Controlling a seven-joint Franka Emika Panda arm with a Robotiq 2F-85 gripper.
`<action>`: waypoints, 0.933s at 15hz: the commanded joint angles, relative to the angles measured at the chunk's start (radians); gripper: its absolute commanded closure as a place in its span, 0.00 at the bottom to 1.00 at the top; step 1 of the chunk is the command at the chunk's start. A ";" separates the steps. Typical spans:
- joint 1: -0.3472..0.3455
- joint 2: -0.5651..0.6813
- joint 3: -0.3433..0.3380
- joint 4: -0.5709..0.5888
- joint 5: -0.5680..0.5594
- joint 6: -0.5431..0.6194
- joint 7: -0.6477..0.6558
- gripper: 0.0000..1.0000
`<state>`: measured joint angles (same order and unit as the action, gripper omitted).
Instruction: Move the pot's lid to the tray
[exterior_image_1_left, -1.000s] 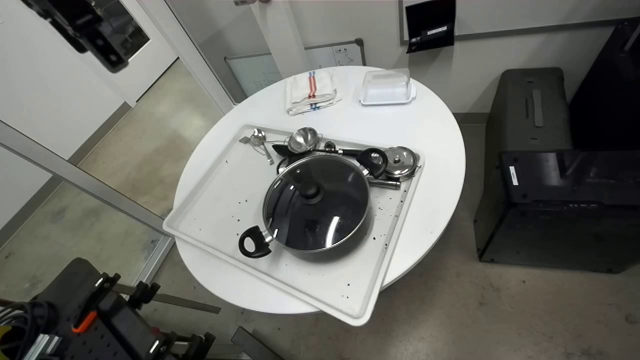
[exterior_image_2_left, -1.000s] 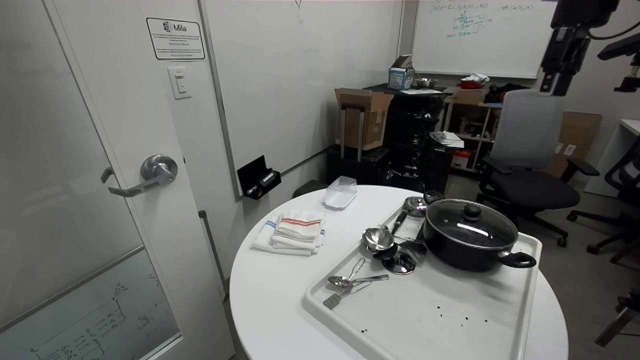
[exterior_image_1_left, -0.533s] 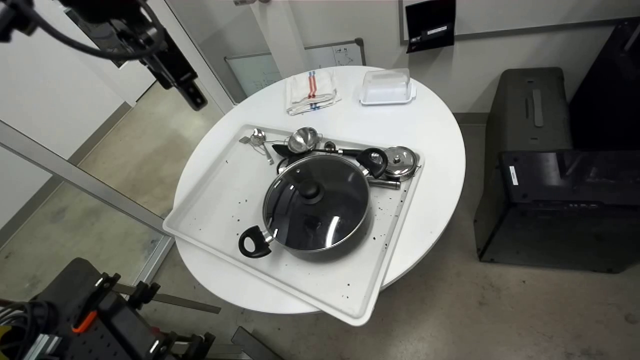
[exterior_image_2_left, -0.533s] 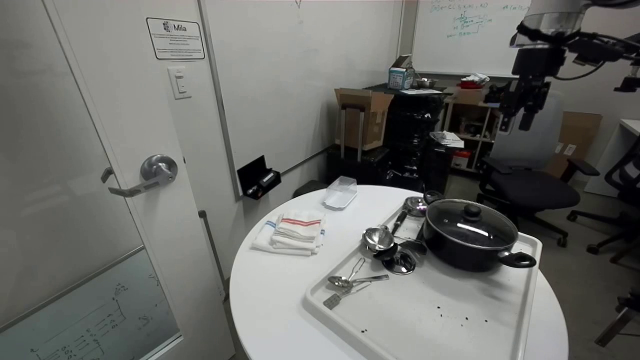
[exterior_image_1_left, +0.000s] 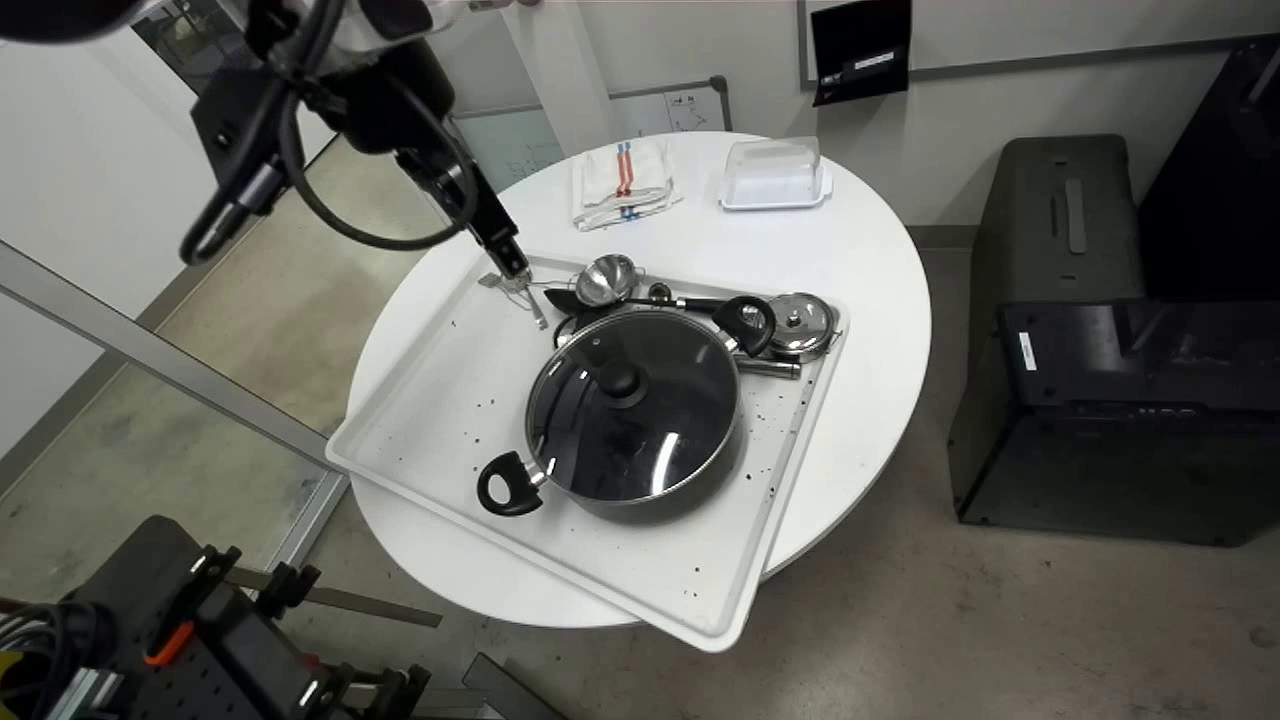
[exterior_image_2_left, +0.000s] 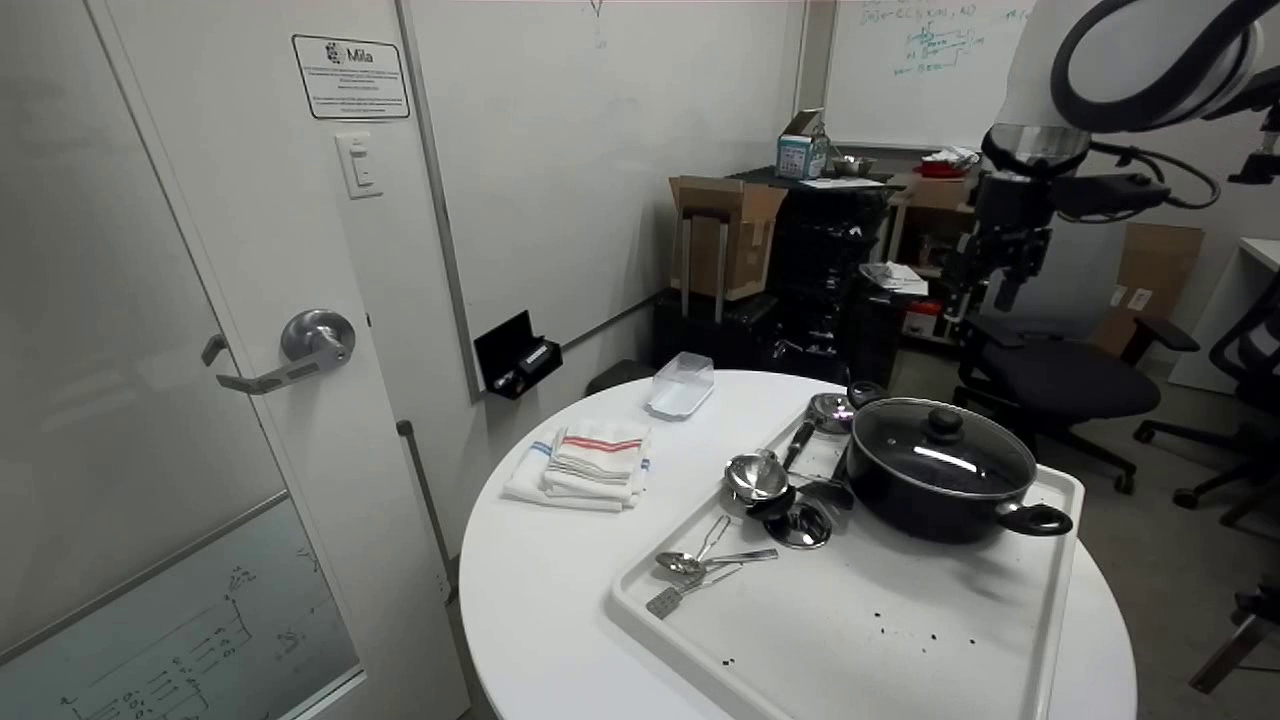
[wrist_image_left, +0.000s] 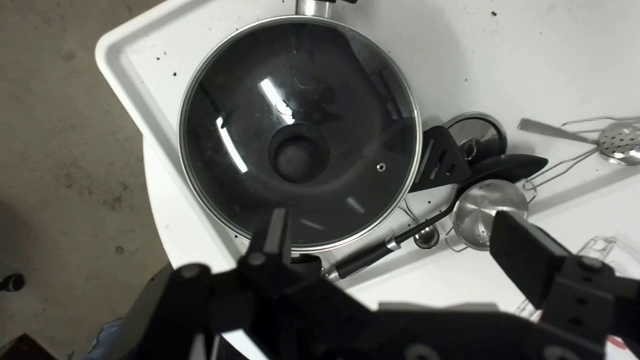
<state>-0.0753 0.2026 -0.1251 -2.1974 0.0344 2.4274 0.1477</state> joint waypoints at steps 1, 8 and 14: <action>-0.004 0.093 -0.015 0.055 -0.028 0.045 0.063 0.00; -0.006 0.216 -0.049 0.085 -0.040 0.133 0.067 0.00; -0.005 0.324 -0.071 0.115 -0.051 0.179 0.062 0.00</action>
<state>-0.0840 0.4619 -0.1830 -2.1234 0.0101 2.5736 0.1877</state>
